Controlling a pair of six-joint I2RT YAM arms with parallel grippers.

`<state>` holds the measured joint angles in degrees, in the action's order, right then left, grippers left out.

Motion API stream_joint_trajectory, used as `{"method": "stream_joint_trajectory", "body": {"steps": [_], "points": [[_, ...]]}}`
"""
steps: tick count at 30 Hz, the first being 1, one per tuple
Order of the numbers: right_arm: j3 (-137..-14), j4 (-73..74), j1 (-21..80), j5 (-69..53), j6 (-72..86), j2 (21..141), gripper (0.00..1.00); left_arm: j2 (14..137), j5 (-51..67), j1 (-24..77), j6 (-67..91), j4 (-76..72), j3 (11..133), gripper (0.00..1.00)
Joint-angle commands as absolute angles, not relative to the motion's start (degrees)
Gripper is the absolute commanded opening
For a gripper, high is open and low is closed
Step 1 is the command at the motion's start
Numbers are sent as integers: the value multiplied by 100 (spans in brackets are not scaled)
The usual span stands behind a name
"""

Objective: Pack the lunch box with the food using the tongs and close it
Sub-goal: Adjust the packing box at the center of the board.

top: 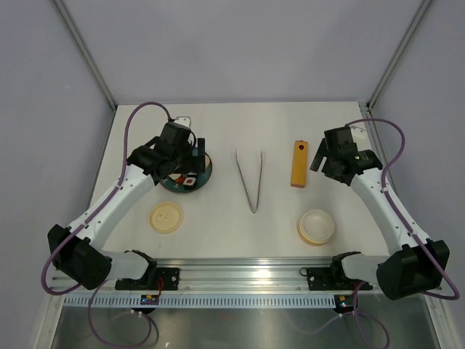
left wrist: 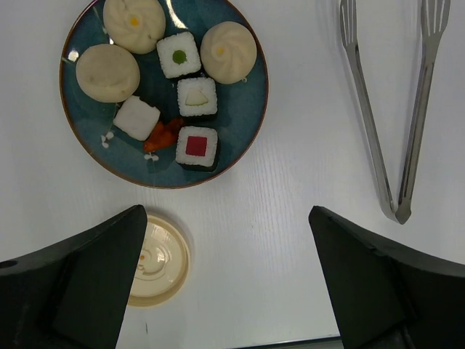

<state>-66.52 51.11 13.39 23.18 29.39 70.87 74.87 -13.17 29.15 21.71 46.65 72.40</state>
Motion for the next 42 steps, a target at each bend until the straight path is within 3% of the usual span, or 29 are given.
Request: {"method": "stream_joint_trajectory", "body": {"steps": [1, 32, 40, 42], "points": [[-6505, 4852, 1345, 2312, 2979, 6873, 99, 7506, -1151, 2857, 2268, 4474, 7506, 99], [-5854, 4641, 1345, 1565, 2777, 6337, 99, 7084, -1187, 2769, 2435, 3929, 6698, 99], [-5458, 4641, 1354, 1424, 3014, 6091, 99, 7575, -976, 2751, 2443, 4096, 6925, 99], [-5388, 4702, 1354, 1433, 3050, 6065, 99, 7751, -888, 2699, 2487, 4157, 7161, 95]]}}
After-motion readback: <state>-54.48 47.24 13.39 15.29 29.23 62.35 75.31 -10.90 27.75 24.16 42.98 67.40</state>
